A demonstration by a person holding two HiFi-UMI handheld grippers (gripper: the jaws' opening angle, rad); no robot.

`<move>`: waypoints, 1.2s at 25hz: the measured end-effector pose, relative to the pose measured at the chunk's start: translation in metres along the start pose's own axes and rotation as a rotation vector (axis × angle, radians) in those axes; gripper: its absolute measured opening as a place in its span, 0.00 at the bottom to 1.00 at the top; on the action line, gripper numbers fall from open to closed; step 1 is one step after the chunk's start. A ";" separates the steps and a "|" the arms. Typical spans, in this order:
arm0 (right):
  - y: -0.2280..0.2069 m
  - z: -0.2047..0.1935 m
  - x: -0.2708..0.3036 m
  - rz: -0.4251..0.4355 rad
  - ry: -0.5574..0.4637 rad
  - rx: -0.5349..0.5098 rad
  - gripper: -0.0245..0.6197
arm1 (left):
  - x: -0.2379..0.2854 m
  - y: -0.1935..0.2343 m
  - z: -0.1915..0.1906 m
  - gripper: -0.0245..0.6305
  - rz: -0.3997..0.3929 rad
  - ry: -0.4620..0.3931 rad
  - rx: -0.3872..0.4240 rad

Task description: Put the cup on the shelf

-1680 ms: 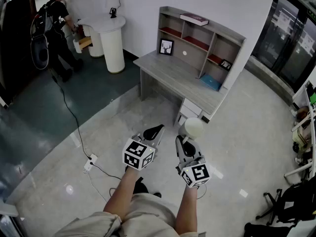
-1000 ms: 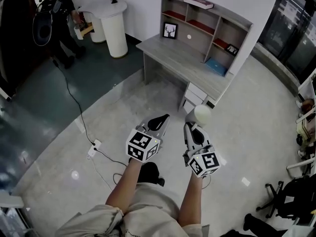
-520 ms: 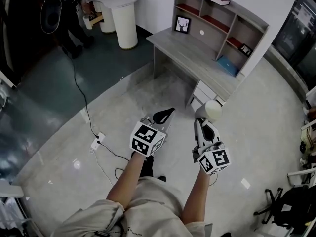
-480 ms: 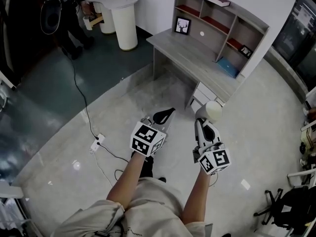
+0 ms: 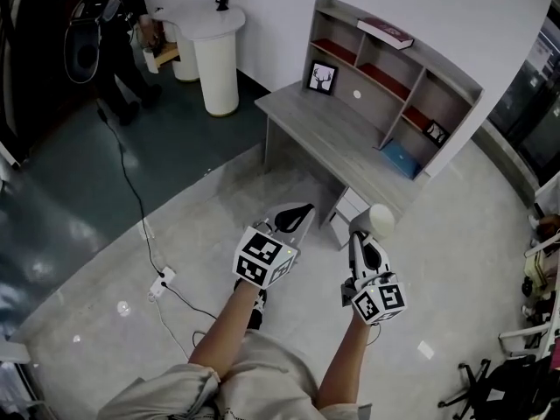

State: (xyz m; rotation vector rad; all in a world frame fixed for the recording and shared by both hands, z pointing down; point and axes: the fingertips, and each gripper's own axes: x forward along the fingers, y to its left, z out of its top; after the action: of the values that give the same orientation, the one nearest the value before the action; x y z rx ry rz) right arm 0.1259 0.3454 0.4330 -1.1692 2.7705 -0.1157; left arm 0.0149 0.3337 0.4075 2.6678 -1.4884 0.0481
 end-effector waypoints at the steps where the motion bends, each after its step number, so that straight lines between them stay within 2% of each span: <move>1: -0.004 0.001 0.007 -0.009 -0.001 -0.001 0.07 | 0.006 0.007 0.002 0.05 -0.006 -0.003 -0.004; 9: -0.037 0.014 0.061 -0.065 0.005 -0.048 0.07 | 0.058 0.057 0.006 0.05 -0.070 -0.002 -0.036; 13: -0.053 0.021 0.081 -0.120 0.006 -0.061 0.07 | 0.079 0.079 0.009 0.05 -0.104 -0.008 -0.059; 18: -0.051 0.015 0.106 -0.140 -0.028 -0.045 0.07 | 0.094 0.109 -0.009 0.05 -0.139 0.007 -0.106; 30: -0.057 0.008 0.147 -0.163 -0.026 -0.035 0.06 | 0.114 0.157 -0.026 0.05 -0.145 0.039 -0.152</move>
State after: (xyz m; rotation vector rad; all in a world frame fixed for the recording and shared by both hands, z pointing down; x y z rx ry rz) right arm 0.0662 0.2003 0.4190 -1.3942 2.6621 -0.0677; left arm -0.0580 0.1572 0.4506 2.6279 -1.2305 -0.0219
